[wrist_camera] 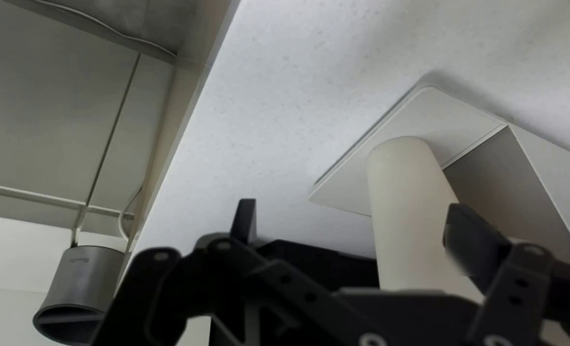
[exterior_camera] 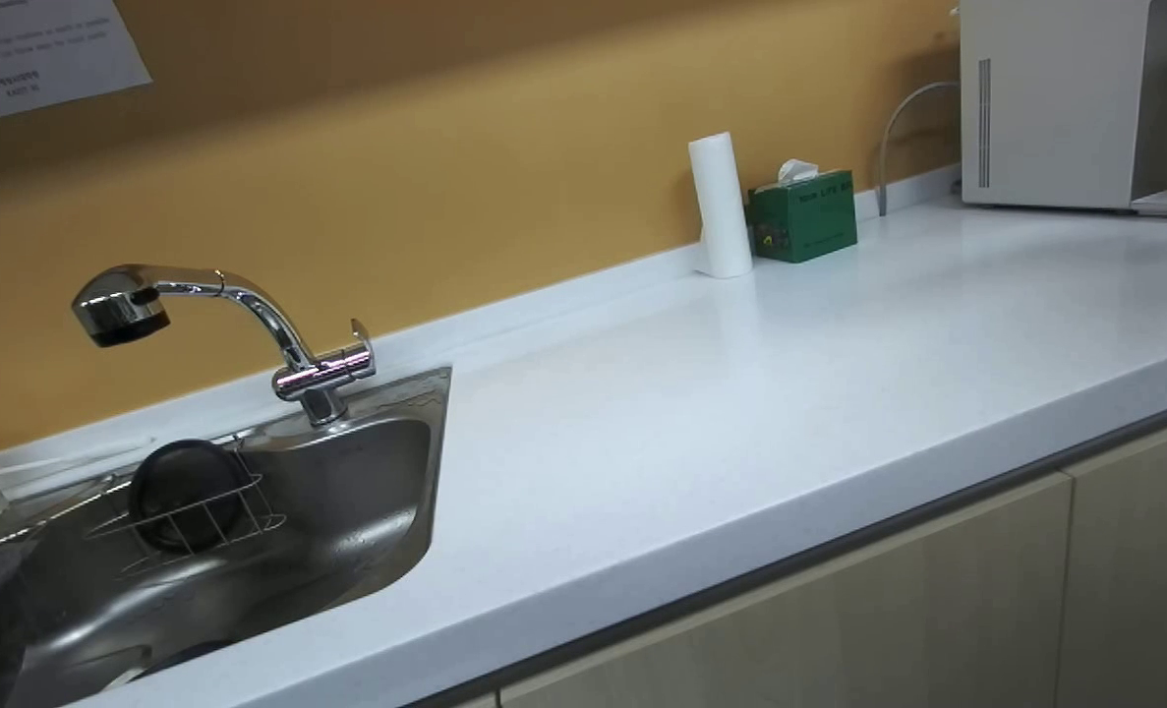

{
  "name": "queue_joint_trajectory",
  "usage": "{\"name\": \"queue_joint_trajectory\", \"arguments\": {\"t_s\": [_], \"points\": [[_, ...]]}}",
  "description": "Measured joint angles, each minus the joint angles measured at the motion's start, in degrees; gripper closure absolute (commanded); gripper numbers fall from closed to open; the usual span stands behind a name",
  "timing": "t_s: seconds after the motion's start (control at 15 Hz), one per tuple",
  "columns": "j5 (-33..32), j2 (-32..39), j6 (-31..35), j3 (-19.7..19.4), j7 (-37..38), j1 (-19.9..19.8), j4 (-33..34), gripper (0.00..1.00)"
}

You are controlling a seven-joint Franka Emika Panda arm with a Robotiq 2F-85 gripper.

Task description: Put the white cup on the counter.

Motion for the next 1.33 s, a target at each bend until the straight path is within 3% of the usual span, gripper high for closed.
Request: {"name": "queue_joint_trajectory", "arguments": {"t_s": [0.27,0.53,0.6,1.33], "points": [[-0.38,4.46,8.61,-0.66,-1.61,-0.73,1.11,0.0],[-4.29,8.52,15.49,-1.57,-8.12,-1.67,2.6,0.0],[-6.83,9.14,15.55,-2.17,-8.94,-1.71,3.45,0.0],[-10.11,9.89,15.59,-3.3,-8.87,-1.69,5.1,0.0]]}}
